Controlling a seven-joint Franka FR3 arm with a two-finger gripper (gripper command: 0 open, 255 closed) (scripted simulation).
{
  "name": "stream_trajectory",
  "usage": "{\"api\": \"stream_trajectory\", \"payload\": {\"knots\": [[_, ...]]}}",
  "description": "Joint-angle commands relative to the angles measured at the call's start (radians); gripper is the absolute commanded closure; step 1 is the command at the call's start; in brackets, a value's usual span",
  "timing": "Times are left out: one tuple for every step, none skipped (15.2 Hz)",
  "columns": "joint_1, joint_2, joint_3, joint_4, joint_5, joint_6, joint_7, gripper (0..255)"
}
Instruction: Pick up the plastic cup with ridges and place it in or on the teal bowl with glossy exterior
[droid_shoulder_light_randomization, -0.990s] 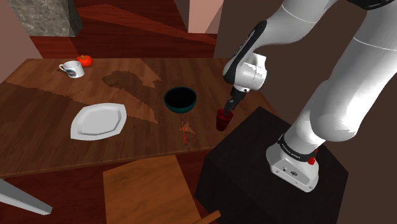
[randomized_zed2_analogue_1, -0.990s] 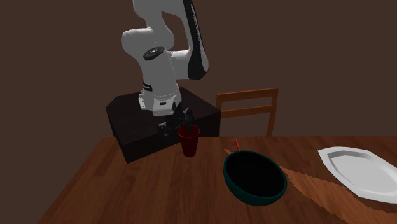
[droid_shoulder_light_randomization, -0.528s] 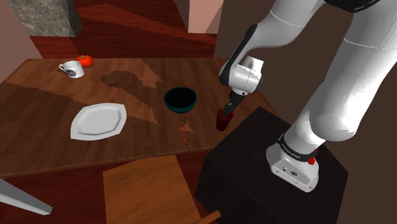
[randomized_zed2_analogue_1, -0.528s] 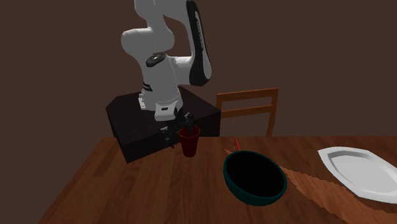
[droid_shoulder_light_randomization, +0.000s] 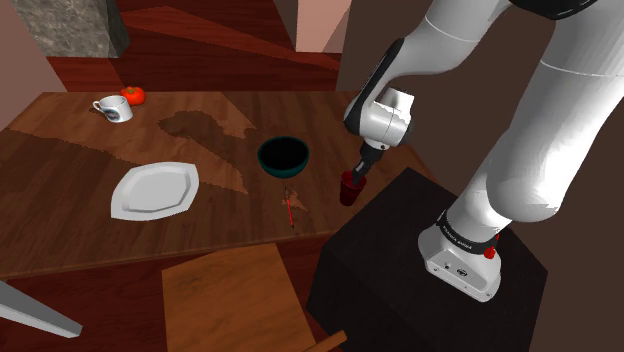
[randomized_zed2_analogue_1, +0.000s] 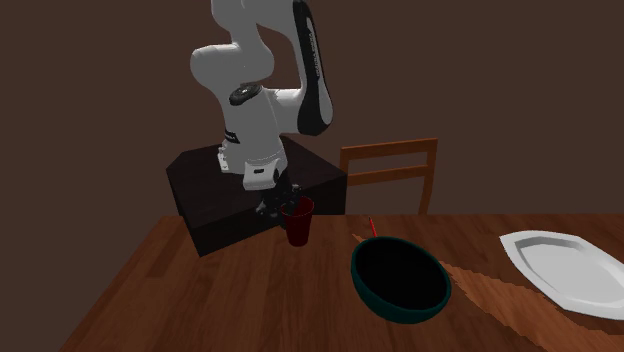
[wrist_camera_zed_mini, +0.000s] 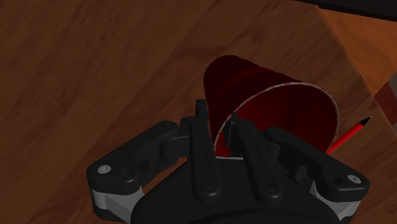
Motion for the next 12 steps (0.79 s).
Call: {"api": "stream_trajectory", "payload": {"knots": [[0.0,0.0,0.0,0.0,0.0,0.0,0.0,255],[0.0,0.0,0.0,0.0,0.0,0.0,0.0,255],[0.0,0.0,0.0,0.0,0.0,0.0,0.0,255],[0.0,0.0,0.0,0.0,0.0,0.0,0.0,255],[0.0,0.0,0.0,0.0,0.0,0.0,0.0,255],[0.009,-0.023,-0.015,-0.011,-0.042,-0.005,0.036,255],[0.017,-0.046,-0.031,-0.023,-0.087,-0.01,0.074,255],[0.025,-0.069,-0.047,-0.034,-0.132,-0.016,0.112,255],[0.032,-0.093,-0.062,-0.044,-0.18,-0.022,0.151,255],[0.036,-0.117,-0.076,-0.055,-0.229,-0.028,0.191,255],[0.039,-0.141,-0.089,-0.064,-0.279,-0.035,0.231,255],[0.04,-0.166,-0.1,-0.073,-0.33,-0.043,0.271,255]]}}
